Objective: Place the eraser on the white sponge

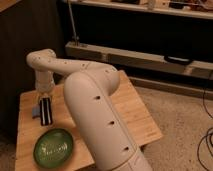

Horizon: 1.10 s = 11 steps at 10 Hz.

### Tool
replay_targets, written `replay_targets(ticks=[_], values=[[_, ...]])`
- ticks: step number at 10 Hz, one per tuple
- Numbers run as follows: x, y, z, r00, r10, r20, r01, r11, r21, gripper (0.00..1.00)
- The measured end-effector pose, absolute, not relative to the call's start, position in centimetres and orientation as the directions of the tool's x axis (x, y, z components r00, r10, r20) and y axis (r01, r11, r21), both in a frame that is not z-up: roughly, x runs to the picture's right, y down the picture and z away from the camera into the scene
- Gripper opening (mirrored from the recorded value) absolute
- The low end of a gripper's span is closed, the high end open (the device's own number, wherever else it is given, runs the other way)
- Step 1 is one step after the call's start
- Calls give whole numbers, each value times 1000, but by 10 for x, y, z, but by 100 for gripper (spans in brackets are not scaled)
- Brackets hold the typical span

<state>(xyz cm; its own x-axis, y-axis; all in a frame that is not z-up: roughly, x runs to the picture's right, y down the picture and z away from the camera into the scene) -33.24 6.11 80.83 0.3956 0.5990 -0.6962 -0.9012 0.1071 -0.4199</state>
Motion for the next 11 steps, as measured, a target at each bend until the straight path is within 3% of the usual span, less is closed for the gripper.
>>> replay_targets(ticks=[8, 11], values=[[-327, 63, 807, 430, 589, -684, -889, 144, -434, 9], [-319, 63, 807, 232, 626, -744, -961, 31, -273, 9]])
